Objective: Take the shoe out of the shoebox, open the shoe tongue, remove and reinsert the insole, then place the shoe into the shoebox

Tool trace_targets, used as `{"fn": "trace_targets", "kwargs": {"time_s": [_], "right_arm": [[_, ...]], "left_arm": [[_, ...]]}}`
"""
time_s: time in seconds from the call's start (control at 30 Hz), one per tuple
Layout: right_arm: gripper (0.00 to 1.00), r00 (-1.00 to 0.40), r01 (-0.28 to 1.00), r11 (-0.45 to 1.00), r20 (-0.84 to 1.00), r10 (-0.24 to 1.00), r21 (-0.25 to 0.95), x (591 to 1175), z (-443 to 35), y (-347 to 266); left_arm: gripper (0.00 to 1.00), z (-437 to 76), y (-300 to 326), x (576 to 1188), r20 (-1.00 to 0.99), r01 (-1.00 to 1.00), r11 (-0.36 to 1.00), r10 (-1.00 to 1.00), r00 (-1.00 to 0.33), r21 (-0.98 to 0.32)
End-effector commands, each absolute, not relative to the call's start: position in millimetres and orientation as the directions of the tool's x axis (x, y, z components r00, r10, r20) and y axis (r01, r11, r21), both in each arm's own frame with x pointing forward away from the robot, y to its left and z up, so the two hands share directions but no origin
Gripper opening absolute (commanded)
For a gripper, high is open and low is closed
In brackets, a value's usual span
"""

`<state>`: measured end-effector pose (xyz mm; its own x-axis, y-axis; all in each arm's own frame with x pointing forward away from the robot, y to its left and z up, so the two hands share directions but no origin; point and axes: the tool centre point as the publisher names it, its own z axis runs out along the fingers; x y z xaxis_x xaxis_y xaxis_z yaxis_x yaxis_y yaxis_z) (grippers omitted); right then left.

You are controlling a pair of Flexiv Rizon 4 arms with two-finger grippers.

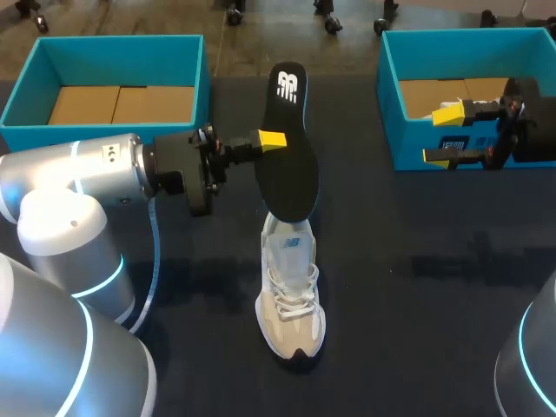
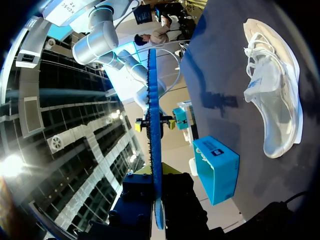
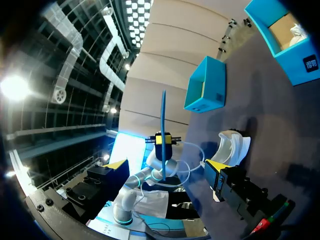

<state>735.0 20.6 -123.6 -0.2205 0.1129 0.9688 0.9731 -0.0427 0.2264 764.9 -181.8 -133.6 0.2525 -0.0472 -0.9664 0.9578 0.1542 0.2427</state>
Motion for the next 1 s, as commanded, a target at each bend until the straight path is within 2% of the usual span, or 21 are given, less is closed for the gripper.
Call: {"fn": "trace_targets", "kwargs": {"time_s": [0.03,0.17,0.47,1.0], "right_arm": [[1.0,-0.221,0.973,-0.044,0.969,0.114,0.227,735.1,-123.6,22.0],[1.0,-0.235,0.971,-0.014,0.963,0.134,0.239,753.1,-122.8,47.0],[1.0,-0.223,0.97,-0.063,0.963,0.153,0.235,767.3,-126.8,101.7],[1.0,-0.185,0.979,-0.052,0.965,0.187,0.198,730.7,-122.0,167.1]], "left_arm": [[0.0,-134.0,-183.6,765.4,-0.966,0.957,0.156,-0.047,0.254,0.244],[0.0,-134.0,-183.6,765.4,-0.966,0.957,0.156,-0.047,0.254,0.244],[0.0,-134.0,-183.6,765.4,-0.966,0.957,0.156,-0.047,0.254,0.244],[0.0,-134.0,-183.6,765.4,-0.966,0.957,0.156,-0.047,0.254,0.244]]}}
